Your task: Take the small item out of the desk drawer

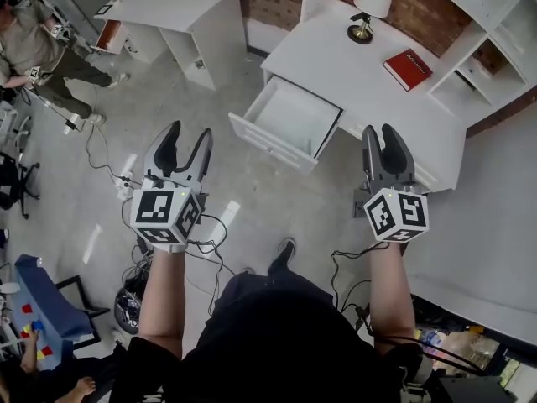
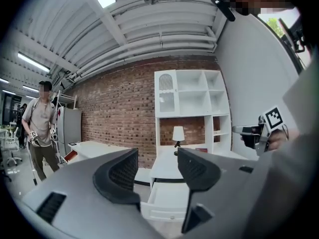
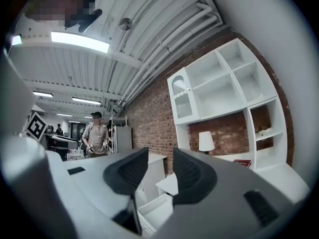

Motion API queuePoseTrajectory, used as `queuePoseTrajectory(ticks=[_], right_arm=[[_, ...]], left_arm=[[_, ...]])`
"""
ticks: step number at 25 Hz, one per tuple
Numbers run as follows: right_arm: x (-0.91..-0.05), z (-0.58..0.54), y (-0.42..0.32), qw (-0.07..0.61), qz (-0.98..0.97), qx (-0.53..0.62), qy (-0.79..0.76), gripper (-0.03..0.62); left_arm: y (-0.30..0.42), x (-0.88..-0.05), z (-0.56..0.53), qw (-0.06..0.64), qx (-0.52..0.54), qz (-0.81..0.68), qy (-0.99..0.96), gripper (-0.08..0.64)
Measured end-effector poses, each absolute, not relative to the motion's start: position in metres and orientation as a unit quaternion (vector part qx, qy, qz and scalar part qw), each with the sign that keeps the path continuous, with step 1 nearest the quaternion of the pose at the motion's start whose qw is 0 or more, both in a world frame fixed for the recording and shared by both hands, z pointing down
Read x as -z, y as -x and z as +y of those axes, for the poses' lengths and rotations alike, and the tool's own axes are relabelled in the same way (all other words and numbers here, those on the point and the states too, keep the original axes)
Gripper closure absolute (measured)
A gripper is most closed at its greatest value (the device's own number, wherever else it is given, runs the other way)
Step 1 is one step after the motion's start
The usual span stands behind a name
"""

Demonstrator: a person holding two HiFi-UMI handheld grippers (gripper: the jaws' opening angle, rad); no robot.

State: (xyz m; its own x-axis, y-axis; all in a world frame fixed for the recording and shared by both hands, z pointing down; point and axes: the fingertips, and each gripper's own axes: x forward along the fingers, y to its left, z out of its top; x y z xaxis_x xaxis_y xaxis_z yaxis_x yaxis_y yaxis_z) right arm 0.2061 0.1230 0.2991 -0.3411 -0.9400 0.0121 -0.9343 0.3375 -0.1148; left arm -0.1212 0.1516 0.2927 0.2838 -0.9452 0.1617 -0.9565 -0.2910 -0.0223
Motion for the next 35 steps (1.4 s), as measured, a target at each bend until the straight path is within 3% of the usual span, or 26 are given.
queuePoseTrajectory(ticks=[21,35], right_arm=[[-0.328,0.051,-0.218,0.0,0.826,0.064,0.56,0.443],[-0.353,-0.062,-0.175,-0.043,0.803,0.081,0.589,0.446]], left_arm=[[0.086,-0.31,0.06,0.057,-0.068,-0.579,-0.811,0.33],[0.13,-0.348,-0.081,0.096,-0.06,-0.546,-0.83,0.33]])
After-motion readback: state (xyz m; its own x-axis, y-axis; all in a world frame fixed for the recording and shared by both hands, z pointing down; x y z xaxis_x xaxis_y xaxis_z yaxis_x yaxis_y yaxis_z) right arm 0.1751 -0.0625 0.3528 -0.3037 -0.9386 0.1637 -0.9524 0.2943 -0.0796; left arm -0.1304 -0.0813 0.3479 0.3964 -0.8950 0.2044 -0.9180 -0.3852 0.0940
